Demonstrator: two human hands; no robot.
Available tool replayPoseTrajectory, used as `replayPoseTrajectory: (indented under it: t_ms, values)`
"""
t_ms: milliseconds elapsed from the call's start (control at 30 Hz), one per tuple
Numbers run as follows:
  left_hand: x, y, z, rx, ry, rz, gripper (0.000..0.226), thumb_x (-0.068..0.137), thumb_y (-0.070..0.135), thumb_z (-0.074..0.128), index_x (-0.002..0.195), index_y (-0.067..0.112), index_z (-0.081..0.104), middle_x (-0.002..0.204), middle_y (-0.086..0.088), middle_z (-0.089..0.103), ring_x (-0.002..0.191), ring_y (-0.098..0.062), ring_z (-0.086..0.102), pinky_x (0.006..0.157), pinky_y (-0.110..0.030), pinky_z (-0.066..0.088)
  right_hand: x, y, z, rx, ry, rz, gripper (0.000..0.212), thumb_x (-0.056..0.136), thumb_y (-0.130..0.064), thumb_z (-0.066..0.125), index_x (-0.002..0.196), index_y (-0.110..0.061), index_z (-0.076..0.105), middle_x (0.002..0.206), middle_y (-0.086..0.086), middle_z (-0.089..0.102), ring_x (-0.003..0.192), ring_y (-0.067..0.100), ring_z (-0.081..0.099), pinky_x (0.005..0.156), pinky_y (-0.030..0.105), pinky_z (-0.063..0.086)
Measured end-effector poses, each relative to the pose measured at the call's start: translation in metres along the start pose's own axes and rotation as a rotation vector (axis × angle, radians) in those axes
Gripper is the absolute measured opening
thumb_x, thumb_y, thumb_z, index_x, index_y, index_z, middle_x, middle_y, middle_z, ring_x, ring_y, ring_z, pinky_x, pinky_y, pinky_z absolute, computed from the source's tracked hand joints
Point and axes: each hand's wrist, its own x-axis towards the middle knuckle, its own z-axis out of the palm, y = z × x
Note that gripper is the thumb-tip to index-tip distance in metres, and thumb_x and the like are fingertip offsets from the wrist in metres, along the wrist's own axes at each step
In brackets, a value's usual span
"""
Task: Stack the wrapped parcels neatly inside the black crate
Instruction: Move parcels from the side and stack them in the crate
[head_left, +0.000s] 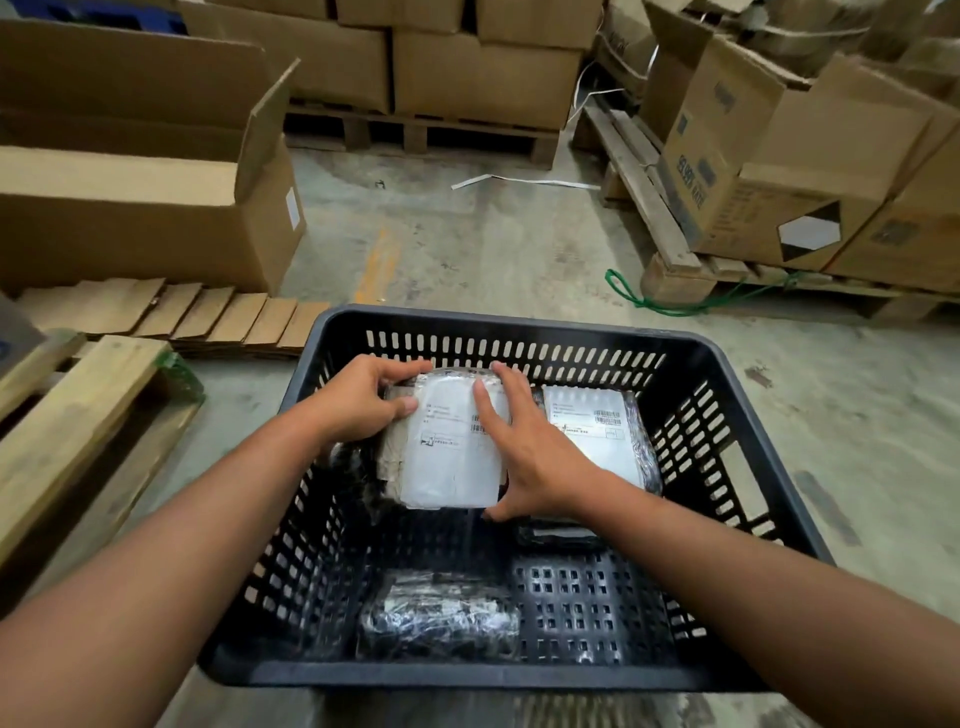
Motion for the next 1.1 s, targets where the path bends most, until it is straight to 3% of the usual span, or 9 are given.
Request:
replayPoseTrajectory:
  t_ms: [100, 233, 333, 400, 533, 667, 833, 1000, 1100]
  values:
    - [0.002, -0.001, 0.008, 0.237, -0.049, 0.020, 0.074, 0.093, 0.025, 0.070, 0.155, 0.033, 0.032, 0.164, -0.006, 0.030, 0.149, -0.025, 0.028, 0.121, -0.047, 0.025, 0.005, 0.003, -0.003, 0.019, -0.049, 0.016, 0.157, 0.058, -0.059, 0.090, 0.161, -0.007, -0.017, 0.166, 0.025, -0.024, 0.155, 0.042, -0.018, 0.124, 0.051, 0.026]
    - [-0.002, 0.000, 0.030, 0.633, -0.264, -0.014, 0.142, 0.069, 0.042, 0.089, 0.156, 0.010, -0.018, 0.159, -0.023, -0.030, 0.152, -0.037, -0.002, 0.124, -0.046, 0.013, 0.012, 0.004, -0.004, 0.012, -0.167, 0.041, 0.158, 0.059, -0.063, 0.089, 0.160, -0.004, -0.018, 0.166, 0.027, -0.024, 0.156, 0.040, -0.015, 0.128, 0.047, 0.016]
    - [0.000, 0.003, 0.046, 0.752, -0.289, -0.060, 0.153, 0.064, 0.038, 0.093, 0.150, -0.001, -0.027, 0.151, -0.030, -0.039, 0.149, -0.043, -0.015, 0.124, -0.049, 0.010, 0.017, 0.003, -0.004, -0.034, -0.206, 0.047, 0.158, 0.060, -0.063, 0.088, 0.160, -0.002, -0.017, 0.165, 0.029, -0.023, 0.156, 0.043, -0.013, 0.128, 0.048, 0.014]
    - [-0.002, -0.003, 0.058, 0.799, -0.340, -0.089, 0.154, 0.062, 0.037, 0.094, 0.149, -0.005, -0.026, 0.153, -0.030, -0.036, 0.148, -0.044, -0.017, 0.123, -0.051, 0.011, 0.023, -0.001, -0.001, -0.061, -0.234, 0.060, 0.156, 0.059, -0.063, 0.088, 0.161, -0.002, -0.013, 0.166, 0.030, -0.020, 0.156, 0.044, -0.011, 0.128, 0.049, 0.013]
    - [-0.010, -0.023, 0.089, 0.846, -0.429, -0.124, 0.138, 0.075, 0.029, 0.088, 0.150, -0.008, -0.022, 0.158, -0.031, -0.027, 0.150, -0.045, -0.011, 0.123, -0.050, 0.017, 0.036, -0.017, 0.014, -0.269, -0.331, 0.021, 0.153, 0.061, -0.064, 0.087, 0.160, 0.008, -0.005, 0.166, 0.035, -0.010, 0.155, 0.050, -0.007, 0.124, 0.050, -0.005]
    - [-0.009, -0.041, 0.103, 0.786, -0.381, -0.112, 0.111, 0.091, 0.025, 0.072, 0.153, -0.008, -0.014, 0.161, -0.032, -0.018, 0.152, -0.044, 0.007, 0.120, -0.049, 0.027, 0.051, -0.021, 0.027, -0.455, -0.498, 0.108, 0.150, 0.065, -0.075, 0.080, 0.160, 0.007, -0.001, 0.167, 0.035, -0.006, 0.155, 0.050, -0.001, 0.126, 0.059, 0.003]
    - [-0.003, -0.053, 0.108, 0.732, -0.356, -0.098, 0.104, 0.093, 0.021, 0.068, 0.156, -0.002, -0.012, 0.163, -0.023, -0.022, 0.153, -0.040, -0.006, 0.120, -0.056, 0.022, 0.057, -0.017, 0.040, -0.675, -0.613, 0.115, 0.152, 0.065, -0.092, 0.061, 0.160, 0.007, -0.002, 0.167, 0.033, -0.005, 0.155, 0.050, -0.005, 0.120, 0.069, -0.005]
    - [0.000, -0.063, 0.117, 0.751, -0.338, -0.097, 0.096, 0.097, 0.014, 0.062, 0.155, -0.001, -0.012, 0.162, -0.021, -0.026, 0.151, -0.041, -0.012, 0.120, -0.056, 0.024, 0.048, -0.023, 0.059, -0.754, -0.662, 0.051, 0.108, 0.085, -0.076, 0.058, 0.161, -0.006, 0.028, 0.169, 0.027, 0.011, 0.154, 0.053, 0.008, 0.117, 0.074, -0.006]
    - [0.004, -0.067, 0.119, 0.746, -0.317, -0.092, 0.095, 0.096, 0.011, 0.063, 0.156, -0.002, -0.009, 0.162, -0.022, -0.024, 0.152, -0.039, -0.009, 0.121, -0.052, 0.023, 0.050, -0.023, 0.063, -0.668, -0.698, 0.069, 0.093, 0.094, -0.072, 0.050, 0.160, -0.009, 0.032, 0.169, 0.024, 0.015, 0.155, 0.049, 0.010, 0.118, 0.074, -0.001]
